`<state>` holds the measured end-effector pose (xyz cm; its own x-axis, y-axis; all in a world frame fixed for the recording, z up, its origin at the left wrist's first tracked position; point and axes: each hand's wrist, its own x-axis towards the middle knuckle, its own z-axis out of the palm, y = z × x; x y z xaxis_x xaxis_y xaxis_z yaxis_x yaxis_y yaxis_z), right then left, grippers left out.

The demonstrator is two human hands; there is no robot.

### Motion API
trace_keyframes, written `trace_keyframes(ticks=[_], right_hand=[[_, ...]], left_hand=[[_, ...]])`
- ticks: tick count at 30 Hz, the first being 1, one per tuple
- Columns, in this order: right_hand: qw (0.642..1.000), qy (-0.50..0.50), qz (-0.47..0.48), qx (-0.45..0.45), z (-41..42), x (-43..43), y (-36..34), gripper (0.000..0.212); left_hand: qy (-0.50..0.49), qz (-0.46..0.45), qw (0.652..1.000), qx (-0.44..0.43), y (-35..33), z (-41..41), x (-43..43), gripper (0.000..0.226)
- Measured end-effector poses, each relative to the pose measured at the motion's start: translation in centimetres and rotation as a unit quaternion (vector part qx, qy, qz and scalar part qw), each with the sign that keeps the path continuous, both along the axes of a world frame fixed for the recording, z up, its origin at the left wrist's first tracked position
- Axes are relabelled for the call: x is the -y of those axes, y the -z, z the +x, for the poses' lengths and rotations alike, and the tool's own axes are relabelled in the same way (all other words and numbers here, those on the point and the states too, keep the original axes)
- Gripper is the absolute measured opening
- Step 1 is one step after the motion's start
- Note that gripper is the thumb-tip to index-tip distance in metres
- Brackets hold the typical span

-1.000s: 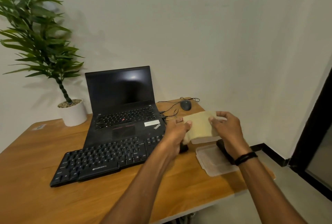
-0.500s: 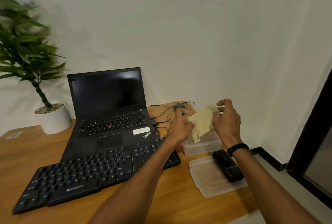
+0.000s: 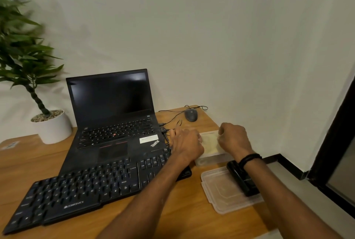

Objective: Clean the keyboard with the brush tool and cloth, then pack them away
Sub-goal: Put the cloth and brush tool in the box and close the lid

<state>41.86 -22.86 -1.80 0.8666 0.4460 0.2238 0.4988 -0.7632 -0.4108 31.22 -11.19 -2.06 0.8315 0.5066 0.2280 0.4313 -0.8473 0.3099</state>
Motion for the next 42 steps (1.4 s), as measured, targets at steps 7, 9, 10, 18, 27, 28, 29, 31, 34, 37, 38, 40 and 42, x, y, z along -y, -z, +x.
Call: trace_keyframes(ticks=[7, 9, 10, 18, 27, 28, 29, 31, 34, 37, 38, 40, 42], right_hand=[[0.997, -0.014, -0.073, 0.027, 0.2, 0.1, 0.1, 0.019], [0.995, -0.033, -0.098, -0.004, 0.2, 0.2, -0.1, 0.025], [0.992, -0.037, -0.116, -0.017, 0.3, 0.2, -0.1, 0.027], [0.984, -0.019, -0.175, 0.003, -0.3, -0.4, -0.4, 0.028], [0.999, 0.014, 0.018, -0.041, -2.4, 4.8, -0.8, 0.05], [0.999, 0.027, 0.011, -0.035, -3.2, 5.8, -0.8, 0.053], [0.999, 0.036, -0.002, -0.038, -4.1, 6.6, -0.8, 0.057], [0.997, 0.043, -0.035, -0.056, -5.7, 7.8, -0.6, 0.064], [0.991, 0.042, -0.084, -0.094, -7.5, 8.4, -0.1, 0.071], [0.987, 0.044, -0.098, -0.118, -8.6, 8.4, 0.1, 0.066], [0.987, 0.046, -0.096, -0.119, -8.9, 8.5, 0.0, 0.06], [0.989, 0.044, -0.078, -0.115, -9.2, 8.7, -0.4, 0.053], [0.993, 0.033, -0.042, -0.107, -9.3, 9.1, -1.2, 0.053]], left_hand=[[-0.05, 0.007, 0.993, -0.105, -0.9, 0.4, 0.8, 0.019], [-0.052, -0.01, 0.99, -0.132, -0.9, 0.5, 0.8, 0.029], [-0.053, -0.012, 0.989, -0.137, -0.9, 0.6, 0.8, 0.033], [-0.049, -0.002, 0.986, -0.159, -1.5, 0.0, 1.3, 0.059], [-0.045, -0.07, 0.994, -0.075, -0.5, -1.3, 1.2, 0.048], [-0.044, -0.075, 0.995, -0.057, -0.5, -1.5, 1.3, 0.045], [-0.045, -0.08, 0.995, -0.037, -0.4, -1.7, 1.3, 0.043], [-0.045, -0.089, 0.995, 0.002, -0.2, -1.9, 1.2, 0.042], [-0.047, -0.1, 0.993, 0.049, 0.2, -2.2, 1.1, 0.04], [-0.039, -0.124, 0.988, 0.089, 0.2, -2.4, 1.2, 0.038], [-0.038, -0.13, 0.985, 0.103, 0.2, -2.5, 1.2, 0.036], [-0.037, -0.14, 0.98, 0.133, 0.2, -2.7, 0.9, 0.034], [-0.031, -0.154, 0.975, 0.16, 0.0, -3.1, 0.5, 0.031]])
